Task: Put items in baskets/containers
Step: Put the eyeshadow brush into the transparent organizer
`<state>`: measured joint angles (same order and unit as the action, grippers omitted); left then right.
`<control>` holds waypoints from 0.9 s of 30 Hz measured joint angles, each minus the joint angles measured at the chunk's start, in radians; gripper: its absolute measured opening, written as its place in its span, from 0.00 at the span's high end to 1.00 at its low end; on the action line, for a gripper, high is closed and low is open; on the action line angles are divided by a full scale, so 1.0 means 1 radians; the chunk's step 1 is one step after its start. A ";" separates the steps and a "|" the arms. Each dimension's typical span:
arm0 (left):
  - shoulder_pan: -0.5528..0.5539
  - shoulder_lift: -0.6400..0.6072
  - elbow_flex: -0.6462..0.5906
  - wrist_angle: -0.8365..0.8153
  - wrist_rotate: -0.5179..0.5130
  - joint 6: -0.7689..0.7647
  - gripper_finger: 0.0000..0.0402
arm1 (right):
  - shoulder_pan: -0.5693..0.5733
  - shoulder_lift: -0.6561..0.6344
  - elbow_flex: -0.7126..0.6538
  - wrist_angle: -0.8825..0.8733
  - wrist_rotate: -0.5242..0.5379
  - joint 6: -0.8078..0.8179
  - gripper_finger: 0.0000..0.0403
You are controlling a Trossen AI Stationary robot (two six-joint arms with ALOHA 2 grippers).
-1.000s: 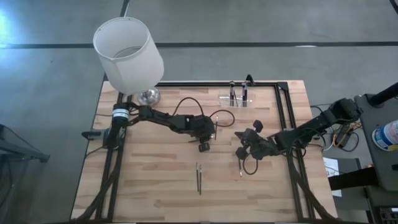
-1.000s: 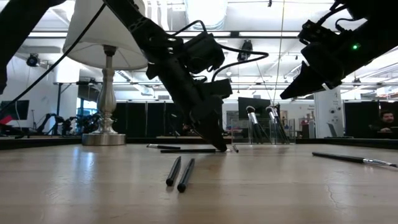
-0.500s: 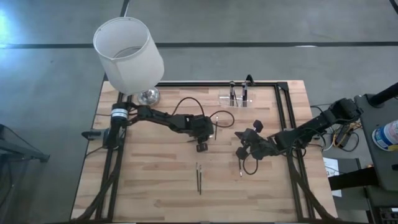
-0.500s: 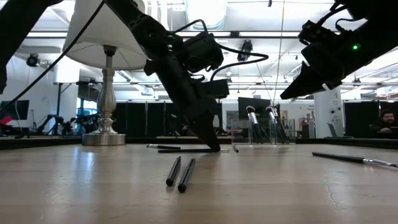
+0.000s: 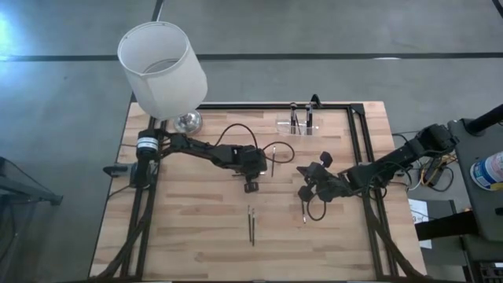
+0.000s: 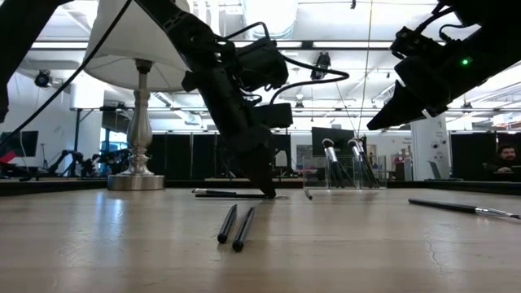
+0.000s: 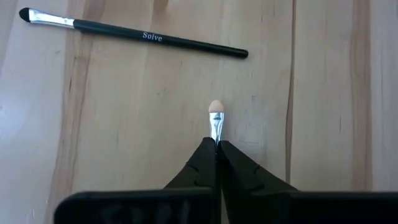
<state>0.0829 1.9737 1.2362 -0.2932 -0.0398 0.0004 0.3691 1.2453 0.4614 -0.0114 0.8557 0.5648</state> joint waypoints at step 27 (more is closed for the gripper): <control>-0.053 -0.097 -0.001 -0.065 -0.116 -0.029 0.99 | 0.000 0.000 0.000 0.001 -0.020 0.000 0.98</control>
<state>0.0301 1.8767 1.2354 -0.3583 -0.1556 -0.0282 0.3691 1.2449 0.4614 -0.0109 0.8360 0.5648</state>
